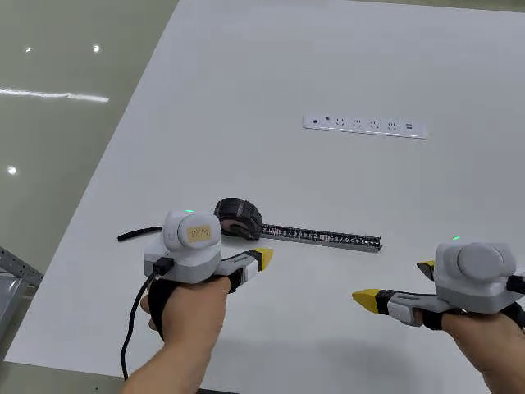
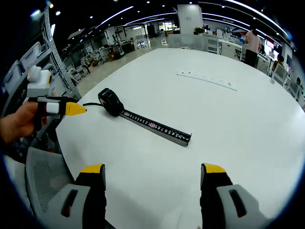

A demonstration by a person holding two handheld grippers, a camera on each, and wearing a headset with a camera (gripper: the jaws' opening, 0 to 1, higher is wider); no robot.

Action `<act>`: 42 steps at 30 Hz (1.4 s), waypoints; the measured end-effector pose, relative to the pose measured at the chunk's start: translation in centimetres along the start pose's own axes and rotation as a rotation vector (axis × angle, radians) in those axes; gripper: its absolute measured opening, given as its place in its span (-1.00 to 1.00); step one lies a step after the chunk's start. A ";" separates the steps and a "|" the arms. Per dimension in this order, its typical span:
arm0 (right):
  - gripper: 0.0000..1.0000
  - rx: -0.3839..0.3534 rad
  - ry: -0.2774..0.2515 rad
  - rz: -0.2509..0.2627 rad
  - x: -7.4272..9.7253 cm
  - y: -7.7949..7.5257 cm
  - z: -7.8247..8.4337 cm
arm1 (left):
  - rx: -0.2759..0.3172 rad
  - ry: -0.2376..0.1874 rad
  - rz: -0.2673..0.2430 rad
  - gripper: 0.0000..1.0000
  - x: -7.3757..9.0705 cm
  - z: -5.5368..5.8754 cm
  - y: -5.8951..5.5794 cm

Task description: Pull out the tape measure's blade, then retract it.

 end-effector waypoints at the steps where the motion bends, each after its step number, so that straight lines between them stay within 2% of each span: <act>1: 0.68 0.003 0.002 0.000 -0.1 -0.1 0.0 | -0.001 0.000 0.000 0.90 -0.1 0.0 0.0; 15: 0.67 0.037 0.034 -0.001 -1.4 -1.4 -0.4 | -0.007 0.002 -0.004 0.88 -2.5 -0.6 0.2; 30: 0.63 0.082 0.070 -0.014 -2.7 -2.0 -0.8 | -0.020 0.003 -0.010 0.82 -4.4 -1.2 0.4; 41: 0.58 0.111 0.084 -0.019 -3.2 -2.4 -0.8 | -0.015 0.003 -0.013 0.79 -5.0 -1.2 0.5; 42: 0.57 0.145 0.101 -0.026 -4.0 -3.1 -1.1 | -0.011 0.011 -0.015 0.79 -5.7 -1.1 0.7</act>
Point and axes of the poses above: the centre of the closed fingertips' face, and the gripper's own axes: x roughly backward along the fingers, y roughly to its left, z roughly out of its underside, the point moved 2 cm from there along x, roughly backward along the fingers, and after that the axes turned 10 degrees about -x, right-handed, at the moved point
